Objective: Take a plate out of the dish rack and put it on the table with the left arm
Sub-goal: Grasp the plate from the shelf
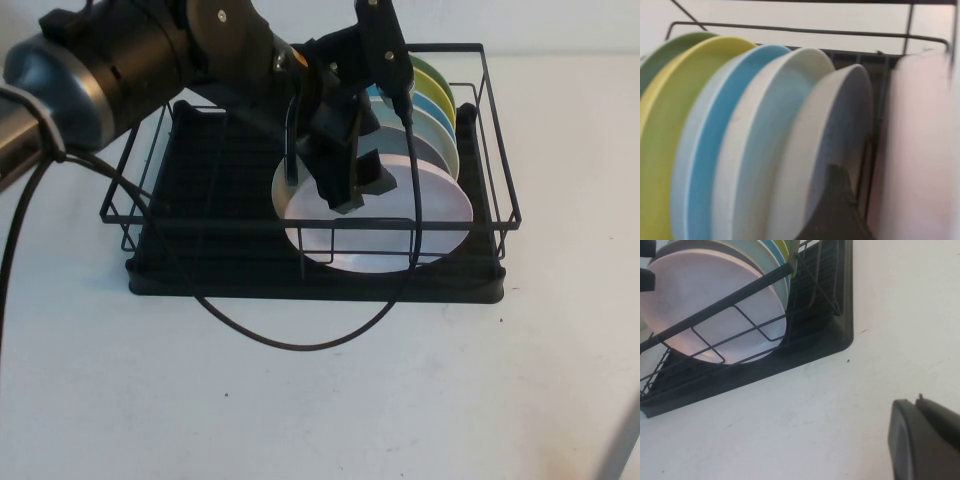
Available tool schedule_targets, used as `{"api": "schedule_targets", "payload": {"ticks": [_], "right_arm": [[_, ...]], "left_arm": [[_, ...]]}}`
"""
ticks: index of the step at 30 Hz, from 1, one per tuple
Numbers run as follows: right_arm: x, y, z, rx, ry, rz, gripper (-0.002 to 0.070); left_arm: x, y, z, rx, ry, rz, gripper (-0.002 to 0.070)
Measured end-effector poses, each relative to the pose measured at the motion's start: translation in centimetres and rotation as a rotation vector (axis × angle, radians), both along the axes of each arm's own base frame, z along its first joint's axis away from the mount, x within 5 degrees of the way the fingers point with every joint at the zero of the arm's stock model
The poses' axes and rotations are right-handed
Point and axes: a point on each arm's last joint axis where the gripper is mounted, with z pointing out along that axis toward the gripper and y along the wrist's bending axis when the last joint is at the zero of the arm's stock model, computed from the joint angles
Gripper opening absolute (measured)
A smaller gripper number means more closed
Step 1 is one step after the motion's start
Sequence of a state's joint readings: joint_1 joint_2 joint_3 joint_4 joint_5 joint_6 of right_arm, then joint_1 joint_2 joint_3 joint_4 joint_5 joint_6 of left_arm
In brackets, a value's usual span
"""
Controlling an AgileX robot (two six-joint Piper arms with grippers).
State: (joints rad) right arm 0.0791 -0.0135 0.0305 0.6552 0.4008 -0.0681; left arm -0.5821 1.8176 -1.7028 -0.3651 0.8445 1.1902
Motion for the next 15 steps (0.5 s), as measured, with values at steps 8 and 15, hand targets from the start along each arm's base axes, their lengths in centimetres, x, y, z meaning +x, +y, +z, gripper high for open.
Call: {"api": "schedule_targets", "payload": {"ticks": [8, 15], "right_arm": [[0.00, 0.00, 0.00, 0.000, 0.000, 0.000, -0.0020], [0.00, 0.00, 0.00, 0.000, 0.000, 0.000, -0.0020]], "left_arm": [[0.58, -0.22, -0.10, -0.018, -0.040, 0.016, 0.0480], [0.84, -0.38, -0.66, -0.012, -0.030, 0.017, 0.0480]]}}
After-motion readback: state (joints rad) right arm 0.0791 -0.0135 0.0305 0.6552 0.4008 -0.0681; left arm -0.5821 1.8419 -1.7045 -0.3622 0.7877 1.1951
